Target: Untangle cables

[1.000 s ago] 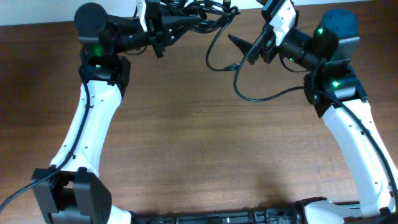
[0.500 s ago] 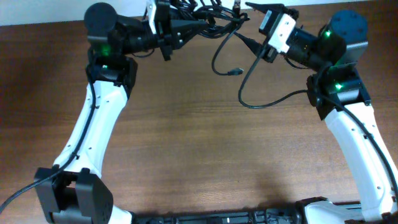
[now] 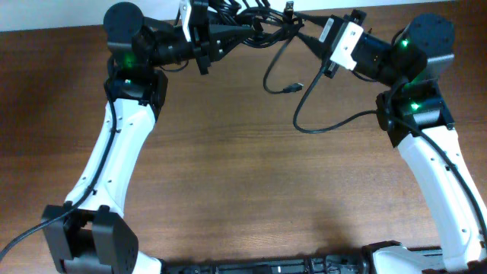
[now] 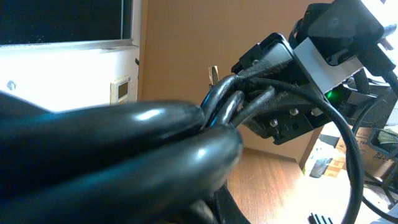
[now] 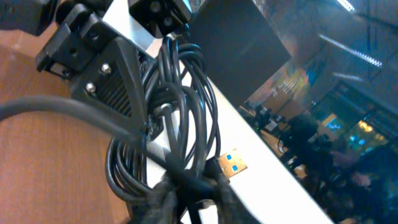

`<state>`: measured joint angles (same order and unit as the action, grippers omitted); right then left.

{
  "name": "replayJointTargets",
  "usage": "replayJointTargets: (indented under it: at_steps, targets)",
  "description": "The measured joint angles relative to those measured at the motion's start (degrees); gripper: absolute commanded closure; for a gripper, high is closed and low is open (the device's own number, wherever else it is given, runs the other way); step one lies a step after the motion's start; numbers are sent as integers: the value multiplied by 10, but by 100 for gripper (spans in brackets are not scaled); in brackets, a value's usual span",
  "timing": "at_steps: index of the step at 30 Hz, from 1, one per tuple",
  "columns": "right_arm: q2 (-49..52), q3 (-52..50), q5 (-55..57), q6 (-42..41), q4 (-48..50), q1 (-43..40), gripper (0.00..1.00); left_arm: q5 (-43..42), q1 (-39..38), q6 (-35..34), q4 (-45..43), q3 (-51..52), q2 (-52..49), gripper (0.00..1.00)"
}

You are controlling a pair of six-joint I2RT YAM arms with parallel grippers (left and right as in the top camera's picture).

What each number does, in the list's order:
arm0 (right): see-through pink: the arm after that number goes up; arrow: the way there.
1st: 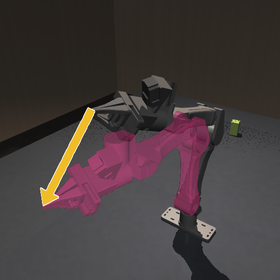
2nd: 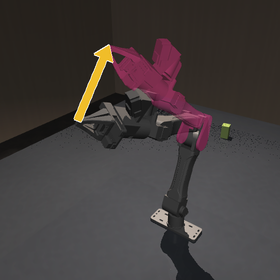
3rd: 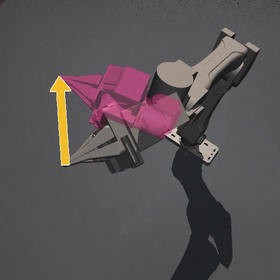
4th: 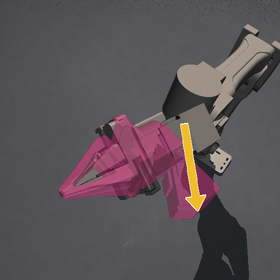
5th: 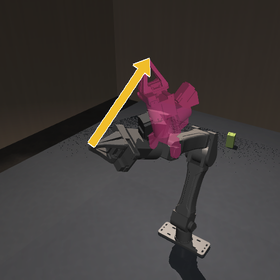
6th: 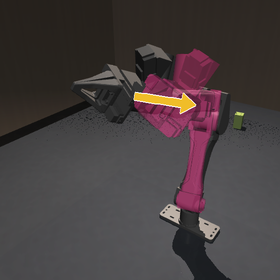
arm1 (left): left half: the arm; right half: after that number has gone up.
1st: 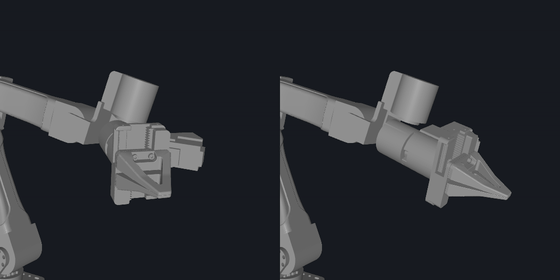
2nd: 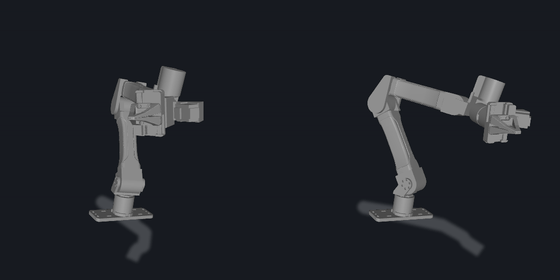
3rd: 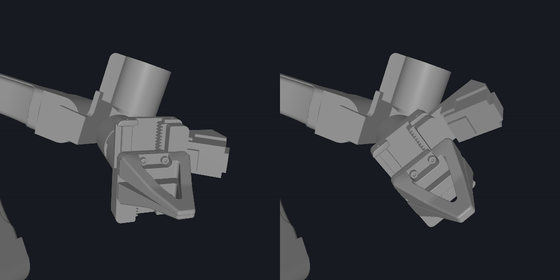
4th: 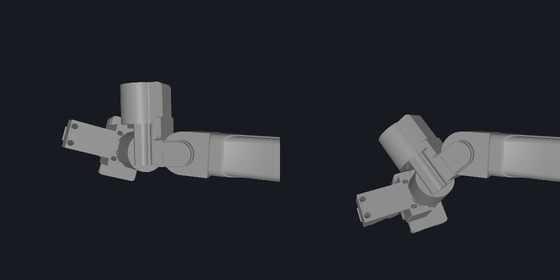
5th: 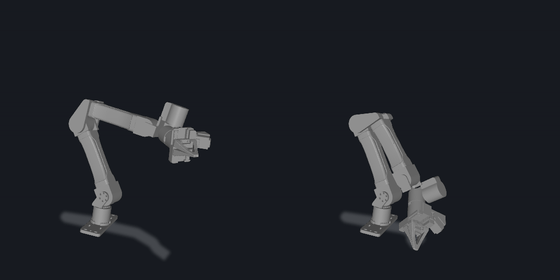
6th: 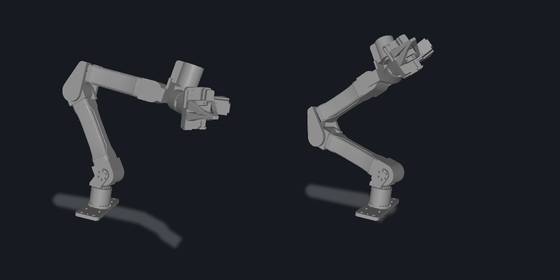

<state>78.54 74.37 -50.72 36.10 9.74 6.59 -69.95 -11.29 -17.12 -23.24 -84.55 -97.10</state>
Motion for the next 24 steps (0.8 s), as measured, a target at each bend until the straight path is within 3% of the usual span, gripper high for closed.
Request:
replayJointTargets:
  at_steps: [9,18,20,22,24]
  targets:
    - [-1,0,2,-17,0,-2,96,1,8,0,0,0,0,100]
    - [-1,-2,-13,-223,-37,-53,94,-5,16,0,-32,-1,0,100]
    - [-1,-2,-6,-238,-65,-55,69,-10,16,-2,-56,-1,0,100]
    - [-1,-2,32,-249,-99,-73,37,-22,23,-3,-88,-1,0,100]
    - [-1,-2,55,-252,-127,-89,26,-29,38,-3,-92,-1,0,100]
